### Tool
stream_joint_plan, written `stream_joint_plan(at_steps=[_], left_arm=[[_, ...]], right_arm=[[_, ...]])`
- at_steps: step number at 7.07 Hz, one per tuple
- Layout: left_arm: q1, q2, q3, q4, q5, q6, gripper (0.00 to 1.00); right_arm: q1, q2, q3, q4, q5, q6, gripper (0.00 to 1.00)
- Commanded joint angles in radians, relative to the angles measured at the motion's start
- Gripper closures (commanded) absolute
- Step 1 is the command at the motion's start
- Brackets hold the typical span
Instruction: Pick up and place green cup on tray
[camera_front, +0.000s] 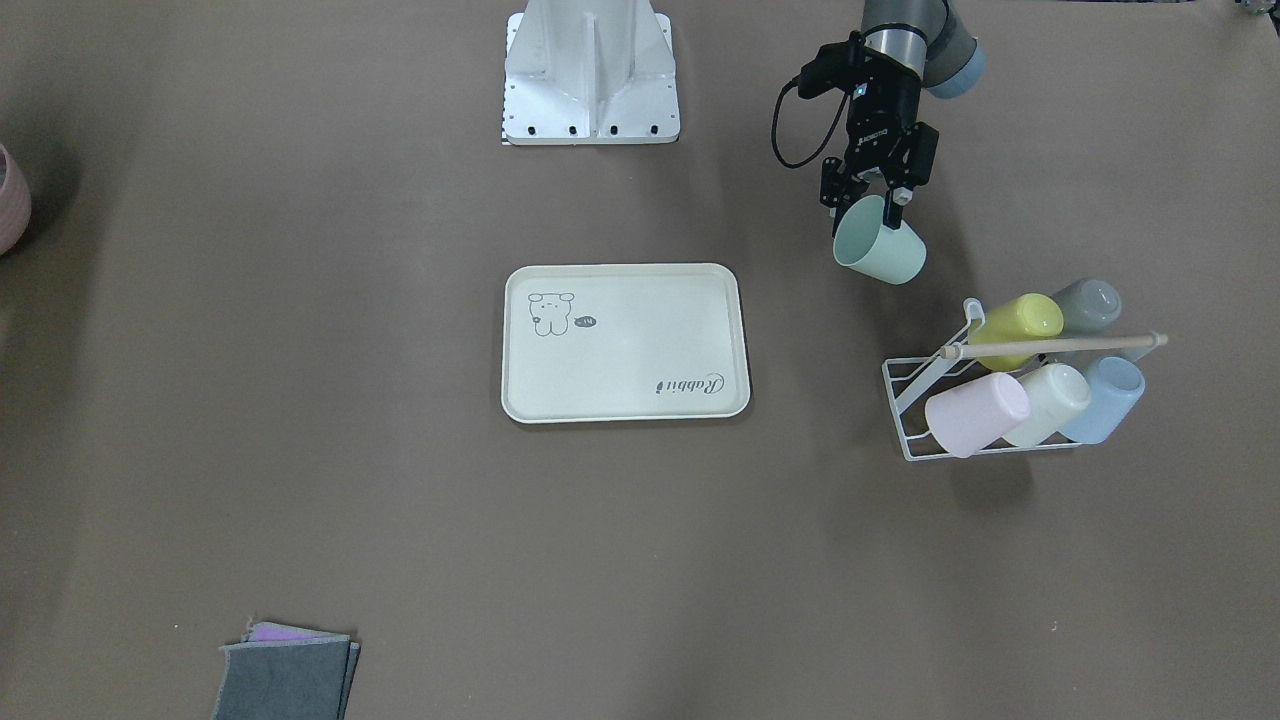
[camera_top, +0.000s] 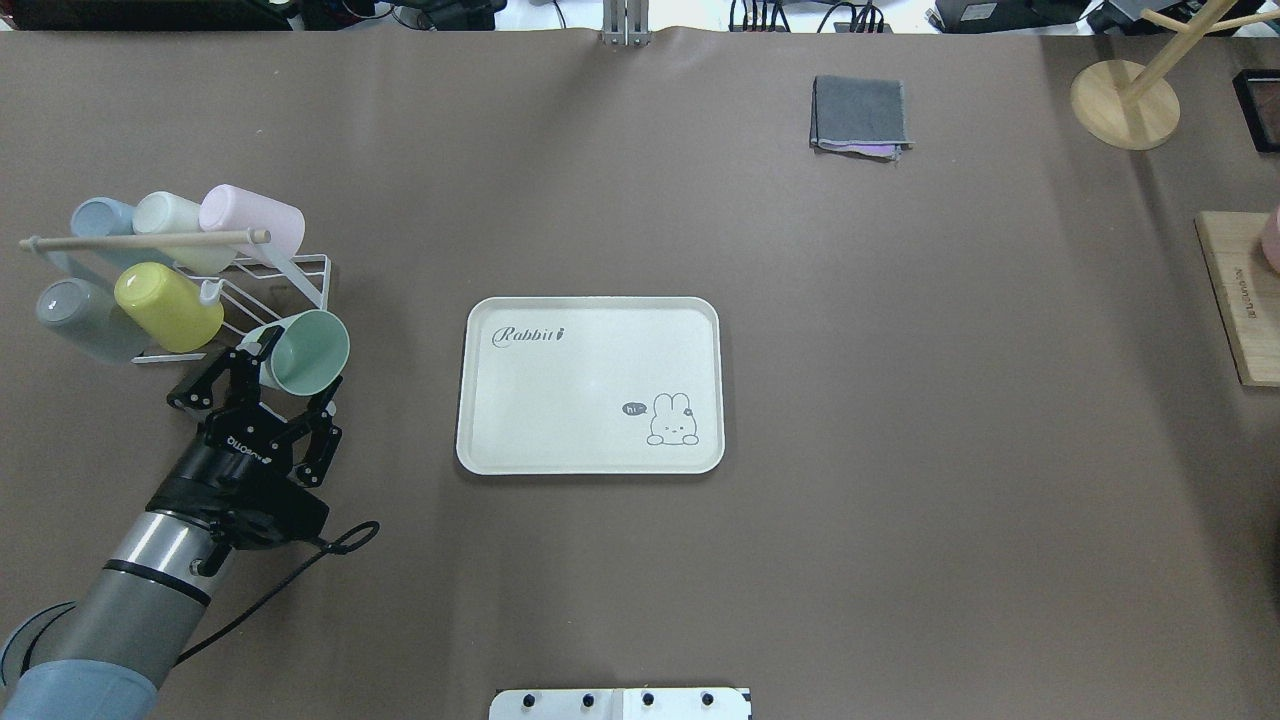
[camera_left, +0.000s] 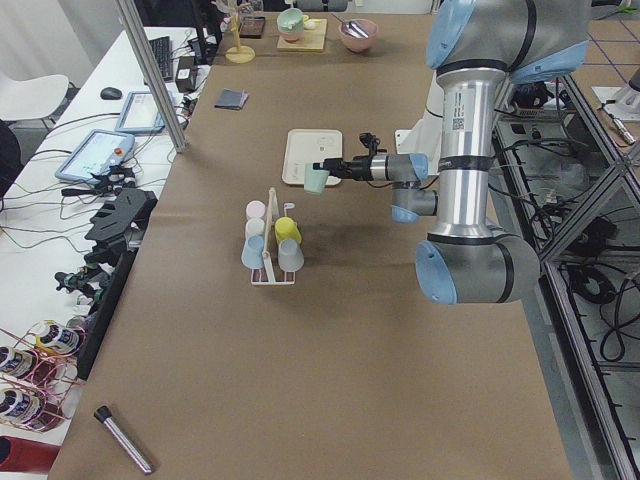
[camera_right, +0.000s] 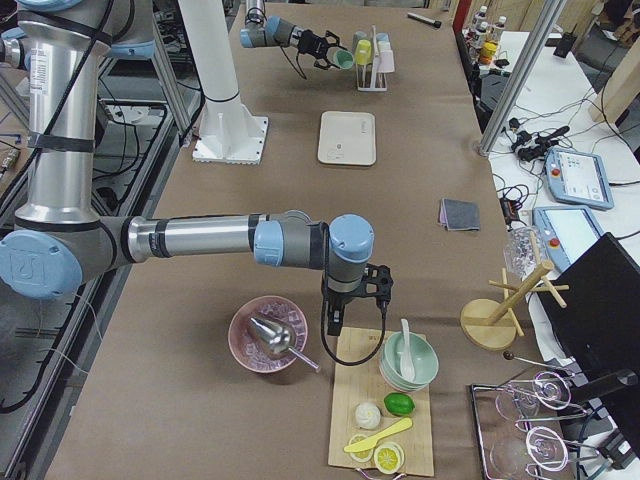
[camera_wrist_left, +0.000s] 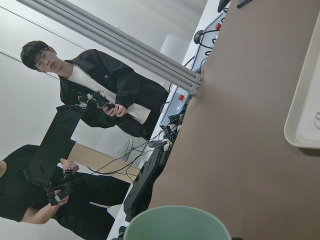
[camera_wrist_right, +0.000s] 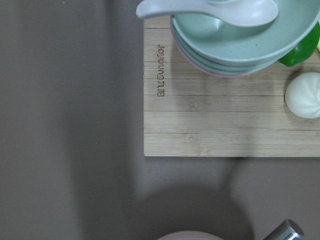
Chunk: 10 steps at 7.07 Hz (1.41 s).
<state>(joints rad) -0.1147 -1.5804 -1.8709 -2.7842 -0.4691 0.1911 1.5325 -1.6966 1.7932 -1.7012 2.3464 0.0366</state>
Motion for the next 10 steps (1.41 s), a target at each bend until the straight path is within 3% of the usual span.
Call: stream_joint_plan(at_steps=[1,3,6,10], left_arm=[[0.0,-0.077,0.007,0.0,-0.008,-0.008,0.27],[-0.005,-0.095,0.027,-0.005,-0.014,-0.077,0.33],[-0.057,-0.142,0.085,-0.009,-0.06,-0.047,0.33],[-0.062,-0.156,0.087,-0.015,-0.079,-0.019,0.32]], right_arm=[[0.0,0.0,0.0,0.0,0.001,0.0,0.0],[0.0,0.0,-0.002,0.0,0.001,0.005,0.0],[0.0,0.0,-0.003,-0.003,-0.001,0.009,0.0],[0.0,-0.002,-0.009,-0.002,0.002,0.005,0.0]])
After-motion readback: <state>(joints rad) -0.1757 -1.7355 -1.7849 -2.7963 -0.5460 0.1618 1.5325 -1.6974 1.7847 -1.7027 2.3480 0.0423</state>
